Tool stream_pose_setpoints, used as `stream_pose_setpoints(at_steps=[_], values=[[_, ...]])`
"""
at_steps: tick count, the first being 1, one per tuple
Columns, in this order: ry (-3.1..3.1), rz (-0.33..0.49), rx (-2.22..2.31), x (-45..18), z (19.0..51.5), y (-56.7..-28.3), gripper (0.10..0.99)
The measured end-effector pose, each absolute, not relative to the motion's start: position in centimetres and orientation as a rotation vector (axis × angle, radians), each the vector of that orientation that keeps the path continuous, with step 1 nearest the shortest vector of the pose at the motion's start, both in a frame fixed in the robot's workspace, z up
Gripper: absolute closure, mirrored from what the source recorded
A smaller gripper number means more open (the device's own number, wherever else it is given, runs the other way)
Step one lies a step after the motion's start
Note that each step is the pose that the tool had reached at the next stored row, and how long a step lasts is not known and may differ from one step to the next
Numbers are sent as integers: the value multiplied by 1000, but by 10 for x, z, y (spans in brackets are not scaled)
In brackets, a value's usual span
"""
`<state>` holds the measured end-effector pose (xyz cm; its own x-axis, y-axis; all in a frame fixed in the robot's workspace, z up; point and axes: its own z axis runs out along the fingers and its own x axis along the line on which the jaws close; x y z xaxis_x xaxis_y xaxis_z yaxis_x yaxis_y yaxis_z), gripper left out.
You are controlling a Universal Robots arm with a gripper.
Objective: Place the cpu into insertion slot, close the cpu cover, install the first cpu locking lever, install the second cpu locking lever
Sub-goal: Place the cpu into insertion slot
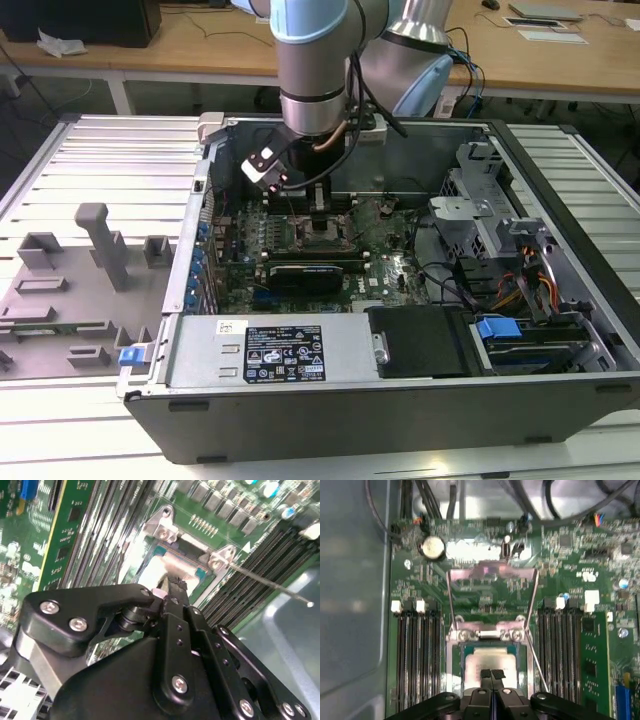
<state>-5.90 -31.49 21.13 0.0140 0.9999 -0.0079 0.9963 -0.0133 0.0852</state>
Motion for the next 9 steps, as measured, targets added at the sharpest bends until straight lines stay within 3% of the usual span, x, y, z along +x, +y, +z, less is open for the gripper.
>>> stream_pose_setpoints(at_steps=[9], values=[[2165,70,2195,-52,211,-315,980]])
